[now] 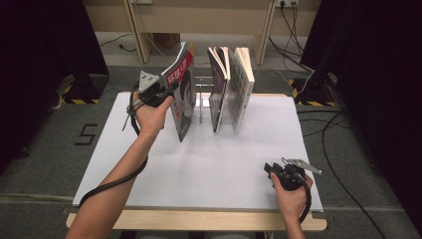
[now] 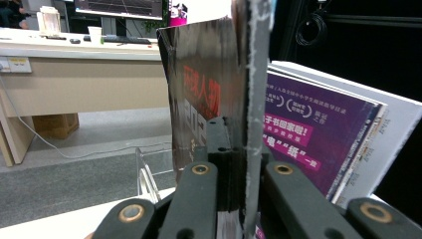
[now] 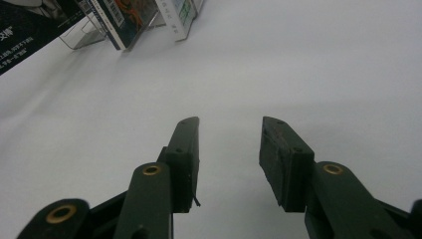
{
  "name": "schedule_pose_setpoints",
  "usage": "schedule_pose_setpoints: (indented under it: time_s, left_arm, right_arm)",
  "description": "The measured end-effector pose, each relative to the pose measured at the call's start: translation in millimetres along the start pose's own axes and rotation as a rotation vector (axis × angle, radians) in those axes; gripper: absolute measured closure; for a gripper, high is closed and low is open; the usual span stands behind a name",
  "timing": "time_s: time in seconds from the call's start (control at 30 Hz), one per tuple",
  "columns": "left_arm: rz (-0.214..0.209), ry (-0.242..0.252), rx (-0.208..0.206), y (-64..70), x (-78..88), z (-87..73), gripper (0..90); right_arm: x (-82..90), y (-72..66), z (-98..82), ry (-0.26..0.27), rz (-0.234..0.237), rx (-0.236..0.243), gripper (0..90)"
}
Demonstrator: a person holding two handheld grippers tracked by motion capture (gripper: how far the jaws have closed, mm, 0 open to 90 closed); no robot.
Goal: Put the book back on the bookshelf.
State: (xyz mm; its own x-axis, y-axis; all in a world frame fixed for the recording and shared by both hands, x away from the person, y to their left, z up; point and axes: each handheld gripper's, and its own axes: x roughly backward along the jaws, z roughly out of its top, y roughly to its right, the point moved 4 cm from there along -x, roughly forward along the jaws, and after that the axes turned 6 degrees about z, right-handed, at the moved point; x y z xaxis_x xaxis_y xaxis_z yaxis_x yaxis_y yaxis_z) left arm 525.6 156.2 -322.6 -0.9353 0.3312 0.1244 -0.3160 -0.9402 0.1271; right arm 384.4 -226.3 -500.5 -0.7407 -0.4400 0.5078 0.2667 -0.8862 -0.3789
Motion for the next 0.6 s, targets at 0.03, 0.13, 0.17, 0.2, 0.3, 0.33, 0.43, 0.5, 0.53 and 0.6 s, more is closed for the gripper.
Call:
schedule_pose_setpoints:
  time_s: [0.03, 0.13, 0.17, 0.2, 0.3, 0.33, 0.43, 0.5, 0.53, 0.6]
  left_arm:
    - [0.0, 0.004, 0.004, -0.3, -1.3, -0.3, 86.6]
    - [0.003, 0.005, 0.004, -1.0, -4.4, -1.8, 86.6]
    - [0.003, 0.005, 0.005, -1.0, -5.3, -2.2, 86.6]
    - [0.003, 0.005, 0.006, -1.0, -6.5, -2.7, 86.6]
    - [0.01, 0.01, 0.002, -1.2, -10.4, -3.6, 86.6]
    - [0.011, 0.013, 0.001, -1.2, -11.2, -3.6, 86.6]
    - [0.016, 0.02, -0.006, -1.5, -14.8, -3.5, 86.6]
    - [0.019, 0.025, -0.008, -1.9, -17.3, -3.4, 86.6]
    - [0.022, 0.027, -0.008, -2.0, -18.7, -3.5, 86.6]
    - [0.028, 0.034, -0.014, -2.6, -21.7, -3.7, 86.6]
  right_arm:
    - [0.0, 0.2, 0.1, 0.001, -0.001, 0.002, 60.1]
    - [-0.1, -1.7, -0.4, -0.004, 0.002, -0.017, 60.1]
    - [-0.2, -1.2, -0.3, -0.002, 0.0, -0.01, 60.1]
    - [-0.2, 0.3, 0.1, 0.001, -0.003, 0.009, 60.1]
    - [-0.1, -0.1, 0.0, 0.0, -0.001, 0.002, 60.1]
    - [0.1, 0.8, 0.2, 0.002, -0.004, 0.012, 60.1]
    - [-0.3, 0.7, 0.0, 0.003, 0.0, 0.005, 60.1]
    - [-0.6, 1.0, 0.0, 0.003, 0.002, 0.006, 60.2]
    - [-0.7, 1.0, 0.0, 0.003, 0.002, 0.006, 60.2]
    - [-0.8, 0.5, 0.0, 0.002, 0.003, 0.003, 60.1]
